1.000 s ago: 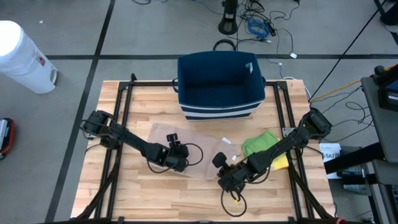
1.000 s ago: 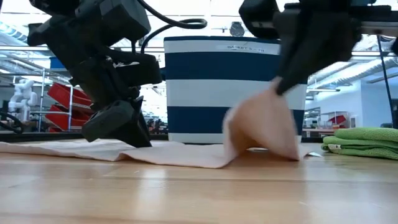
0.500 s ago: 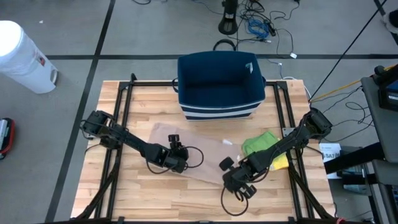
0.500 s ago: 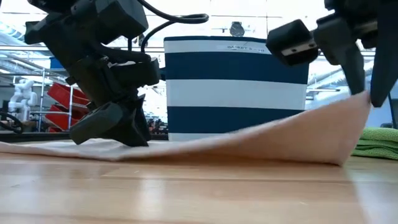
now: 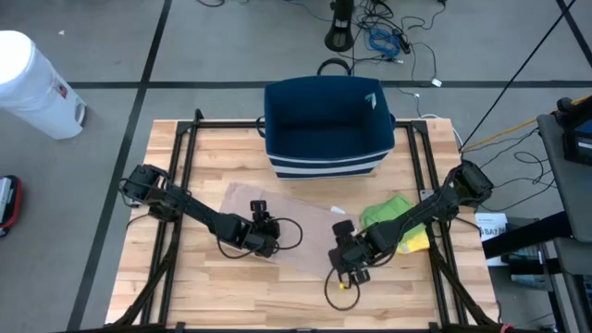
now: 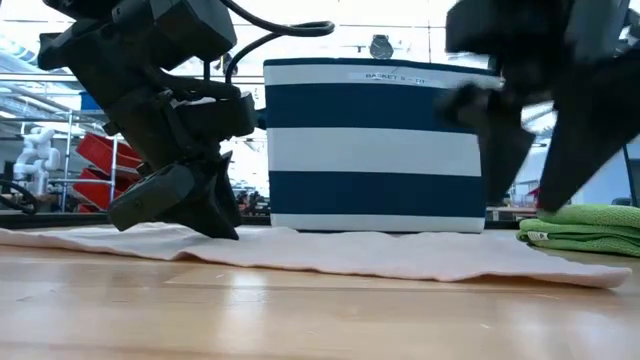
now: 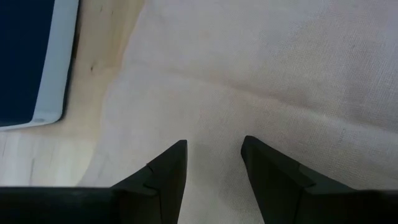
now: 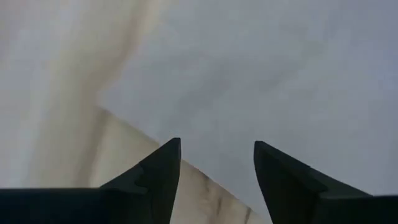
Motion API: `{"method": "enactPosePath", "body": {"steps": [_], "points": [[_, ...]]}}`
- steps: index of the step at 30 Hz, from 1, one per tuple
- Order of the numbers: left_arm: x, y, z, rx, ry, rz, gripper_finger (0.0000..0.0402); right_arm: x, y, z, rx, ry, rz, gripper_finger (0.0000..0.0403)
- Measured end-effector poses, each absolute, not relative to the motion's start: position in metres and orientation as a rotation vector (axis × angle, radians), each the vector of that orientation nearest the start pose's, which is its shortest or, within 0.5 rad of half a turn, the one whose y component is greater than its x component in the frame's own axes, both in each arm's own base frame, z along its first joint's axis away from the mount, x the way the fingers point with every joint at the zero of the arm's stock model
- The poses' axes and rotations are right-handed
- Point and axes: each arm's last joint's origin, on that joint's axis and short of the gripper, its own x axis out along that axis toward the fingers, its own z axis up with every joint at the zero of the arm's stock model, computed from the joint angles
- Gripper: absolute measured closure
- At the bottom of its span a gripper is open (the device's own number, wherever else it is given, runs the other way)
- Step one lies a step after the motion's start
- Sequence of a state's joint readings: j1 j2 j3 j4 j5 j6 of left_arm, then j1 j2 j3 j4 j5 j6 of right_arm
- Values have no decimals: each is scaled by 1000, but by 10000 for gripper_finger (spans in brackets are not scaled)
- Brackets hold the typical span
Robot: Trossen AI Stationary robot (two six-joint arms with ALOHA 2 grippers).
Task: Fold towel
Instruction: Fold the light brown towel
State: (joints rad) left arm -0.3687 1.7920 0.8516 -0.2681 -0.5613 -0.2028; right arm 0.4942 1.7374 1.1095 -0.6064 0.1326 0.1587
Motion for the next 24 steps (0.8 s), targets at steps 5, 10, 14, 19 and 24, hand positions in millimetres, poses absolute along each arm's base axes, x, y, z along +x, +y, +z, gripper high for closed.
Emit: {"method": "enactPosePath", "body": {"steps": [5, 10, 14, 19, 24], "points": [[288, -96, 112, 361, 1051, 272, 229, 283, 139, 148, -90, 1216, 143, 228], [288, -97, 112, 360, 1052, 268, 229, 276, 135, 137, -23, 1236, 85, 235], [288, -97, 112, 363, 1050, 266, 229, 275, 135, 142, -12, 1223, 82, 236], [289, -98, 112, 356, 1036, 263, 229, 271, 130, 159, -7, 1182, 68, 236], [289, -98, 112, 354, 1036, 262, 229, 266, 121, 170, -16, 1150, -33, 236]]}}
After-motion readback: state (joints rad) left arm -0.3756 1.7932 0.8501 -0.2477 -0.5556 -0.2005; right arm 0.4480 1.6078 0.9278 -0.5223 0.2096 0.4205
